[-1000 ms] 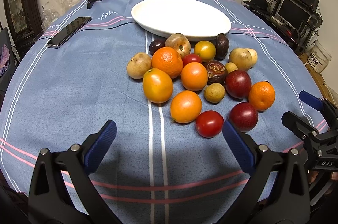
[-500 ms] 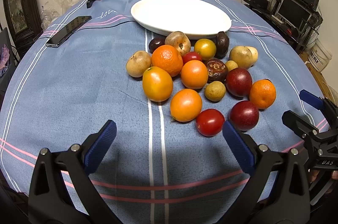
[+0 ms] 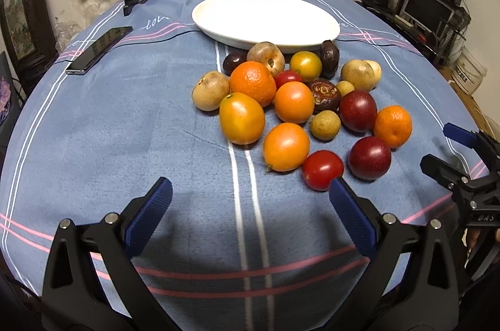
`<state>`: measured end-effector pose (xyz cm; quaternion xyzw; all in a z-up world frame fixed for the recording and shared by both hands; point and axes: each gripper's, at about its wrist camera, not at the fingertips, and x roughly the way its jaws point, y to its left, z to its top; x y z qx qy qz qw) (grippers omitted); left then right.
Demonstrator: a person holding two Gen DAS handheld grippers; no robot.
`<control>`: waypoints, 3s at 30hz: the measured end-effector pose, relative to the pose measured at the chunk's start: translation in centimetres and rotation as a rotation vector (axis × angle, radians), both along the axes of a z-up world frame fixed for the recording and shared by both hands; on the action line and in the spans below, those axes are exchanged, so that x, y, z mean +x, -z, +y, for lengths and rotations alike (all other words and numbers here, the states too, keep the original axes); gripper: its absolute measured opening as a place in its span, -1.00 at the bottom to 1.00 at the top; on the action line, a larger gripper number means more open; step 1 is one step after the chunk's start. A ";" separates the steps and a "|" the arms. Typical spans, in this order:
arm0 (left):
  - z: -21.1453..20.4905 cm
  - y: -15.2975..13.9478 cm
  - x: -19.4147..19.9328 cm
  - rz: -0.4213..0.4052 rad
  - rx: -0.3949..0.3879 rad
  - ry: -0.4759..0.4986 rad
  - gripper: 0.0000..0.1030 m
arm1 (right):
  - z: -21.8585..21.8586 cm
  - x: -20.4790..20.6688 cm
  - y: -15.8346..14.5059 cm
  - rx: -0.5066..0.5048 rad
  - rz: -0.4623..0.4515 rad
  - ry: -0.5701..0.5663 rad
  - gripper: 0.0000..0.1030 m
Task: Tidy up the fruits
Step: 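Grasp a tangerine with the right tool while the left tool grasps an orange, then carry both fruits onto the white plate and open both tools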
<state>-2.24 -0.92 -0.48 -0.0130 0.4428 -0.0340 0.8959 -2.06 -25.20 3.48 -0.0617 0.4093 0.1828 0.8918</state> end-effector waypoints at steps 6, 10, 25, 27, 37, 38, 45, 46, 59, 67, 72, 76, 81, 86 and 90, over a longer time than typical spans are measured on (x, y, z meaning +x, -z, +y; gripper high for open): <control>0.4 0.8 0.6 0.021 -0.024 0.048 0.96 | 1.6 0.9 0.6 -0.061 0.018 -0.030 0.77; 0.5 1.5 1.2 0.043 -0.037 0.067 0.96 | 2.9 2.1 1.5 -0.106 0.064 -0.057 0.28; 3.3 1.3 2.4 0.068 -0.116 0.043 0.96 | 4.1 4.3 1.0 -0.111 0.037 -0.062 0.15; 3.8 1.0 2.6 0.063 -0.134 0.031 0.96 | 3.3 4.2 0.9 -0.081 0.050 -0.065 0.12; 5.5 1.0 5.5 0.113 -0.240 -0.067 0.96 | 1.0 2.8 0.0 -0.023 0.055 -0.071 -0.21; 5.5 1.1 5.7 0.116 -0.247 -0.076 0.96 | 0.8 2.8 0.0 -0.019 0.055 -0.070 -0.21; 5.4 1.2 7.2 0.112 -0.297 -0.098 0.44 | 1.8 2.2 0.8 -0.029 0.063 -0.093 -0.21; 5.3 1.2 7.4 0.116 -0.311 -0.096 0.31 | 2.0 2.2 0.8 -0.036 0.055 -0.092 -0.20; 1.9 1.4 8.3 0.087 -0.115 -0.059 -0.29 | 2.1 2.9 0.4 -0.010 0.036 -0.077 -0.19; 3.9 -1.1 6.5 0.062 -0.178 -0.034 -0.29 | -0.2 2.8 -2.7 0.150 0.010 -0.087 -0.19; 4.5 -4.9 7.8 -0.027 -0.141 -0.028 -0.29 | -1.2 5.6 -6.7 0.176 -0.076 -0.066 -0.19; 4.1 -7.5 12.5 -0.103 -0.088 -0.021 -0.29 | 0.5 9.6 -8.8 0.163 -0.106 -0.089 -0.19; 3.4 -7.2 19.8 -0.072 -0.083 -0.035 -0.28 | 5.5 16.5 -7.4 0.117 -0.008 -0.150 -0.19; 2.5 -4.2 24.8 0.010 -0.028 -0.043 -0.28 | 9.5 21.0 -4.4 0.020 0.086 -0.180 -0.19; 2.3 -2.4 26.4 0.039 -0.012 -0.041 -0.27 | 10.7 22.9 -2.6 -0.020 0.132 -0.179 -0.19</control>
